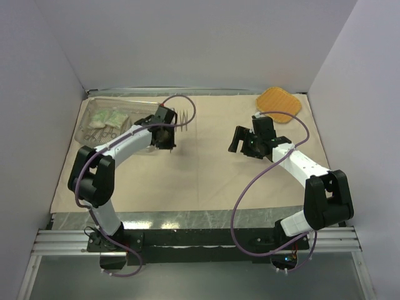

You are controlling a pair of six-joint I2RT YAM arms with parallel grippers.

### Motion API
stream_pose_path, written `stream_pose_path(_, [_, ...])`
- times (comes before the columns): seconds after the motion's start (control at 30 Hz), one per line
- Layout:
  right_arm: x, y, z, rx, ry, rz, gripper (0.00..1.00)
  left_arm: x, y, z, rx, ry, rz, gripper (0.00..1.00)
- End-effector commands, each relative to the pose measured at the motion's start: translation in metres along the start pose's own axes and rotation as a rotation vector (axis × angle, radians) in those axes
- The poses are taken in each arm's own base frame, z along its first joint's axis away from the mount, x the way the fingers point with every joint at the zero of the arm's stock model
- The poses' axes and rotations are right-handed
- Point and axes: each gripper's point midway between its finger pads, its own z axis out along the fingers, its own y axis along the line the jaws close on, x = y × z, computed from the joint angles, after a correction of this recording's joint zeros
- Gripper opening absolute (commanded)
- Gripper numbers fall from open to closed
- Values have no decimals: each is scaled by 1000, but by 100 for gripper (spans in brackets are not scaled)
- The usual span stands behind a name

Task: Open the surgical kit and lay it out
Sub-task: Place the medical item in the surgical kit.

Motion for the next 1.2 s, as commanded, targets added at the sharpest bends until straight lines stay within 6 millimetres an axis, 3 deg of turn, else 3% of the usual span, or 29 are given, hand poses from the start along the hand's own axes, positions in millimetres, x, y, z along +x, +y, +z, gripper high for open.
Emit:
stream_pose_path(0.0, [-24, 9, -13, -18, -85, -18, 100, 13, 8, 8, -25, -41, -9, 4])
stream_pose_path(0.17, [-22, 7, -13, -11, -83, -16, 100, 27, 6, 30, -35, -28, 7, 4])
stream_pose_path(0.57, [-20, 5, -13, -7, -77, -20, 100, 26, -8, 55, -42, -17, -55, 4])
stream_pose_path(0.9, [-19, 5, -11, -7, -69, -25, 100, 32, -12, 68, -46, 19, -72, 6])
stream_pose_path(1.17, [-19, 7, -9, -11, -64, -23, 100, 39, -8, 66, -69, 41, -68, 16])
